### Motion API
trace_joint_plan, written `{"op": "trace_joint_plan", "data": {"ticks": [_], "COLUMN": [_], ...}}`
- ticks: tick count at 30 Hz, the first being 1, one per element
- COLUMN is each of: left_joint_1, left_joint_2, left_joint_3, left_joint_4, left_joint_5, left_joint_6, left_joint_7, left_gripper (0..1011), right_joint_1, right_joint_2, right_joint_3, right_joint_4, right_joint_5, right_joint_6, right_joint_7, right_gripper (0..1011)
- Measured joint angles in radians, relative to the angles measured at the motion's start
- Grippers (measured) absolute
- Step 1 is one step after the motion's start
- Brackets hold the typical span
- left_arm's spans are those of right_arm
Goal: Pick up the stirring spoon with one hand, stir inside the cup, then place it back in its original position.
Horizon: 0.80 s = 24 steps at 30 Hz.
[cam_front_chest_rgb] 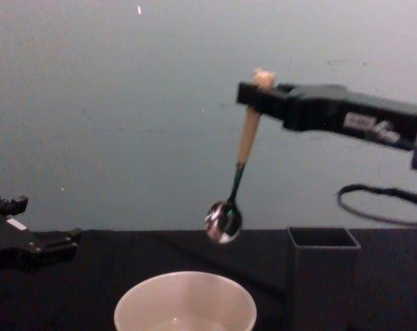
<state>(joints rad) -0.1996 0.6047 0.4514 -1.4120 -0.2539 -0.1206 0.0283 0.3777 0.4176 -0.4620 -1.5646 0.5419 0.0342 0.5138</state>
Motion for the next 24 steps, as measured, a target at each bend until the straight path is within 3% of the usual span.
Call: {"op": "trace_joint_plan", "data": {"ticks": [11, 19, 24], "left_joint_1": [0.000, 0.000, 0.000], "left_joint_2": [0.000, 0.000, 0.000], "left_joint_3": [0.000, 0.000, 0.000], "left_joint_4": [0.000, 0.000, 0.000], "left_joint_5": [0.000, 0.000, 0.000], "left_joint_6": [0.000, 0.000, 0.000], "left_joint_7": [0.000, 0.000, 0.000], "left_gripper": [1001, 1001, 1002], "right_joint_1": [0.029, 0.052, 0.060], "right_joint_2": [-0.024, -0.059, -0.080], "right_joint_3": [-0.100, -0.138, -0.149], "right_joint_4": [0.095, 0.193, 0.242], "right_joint_5": [-0.084, -0.137, -0.162], "right_joint_6": [-0.096, -0.186, -0.208], "right_joint_7": [0.080, 0.126, 0.130], "right_gripper": [213, 213, 213]}}
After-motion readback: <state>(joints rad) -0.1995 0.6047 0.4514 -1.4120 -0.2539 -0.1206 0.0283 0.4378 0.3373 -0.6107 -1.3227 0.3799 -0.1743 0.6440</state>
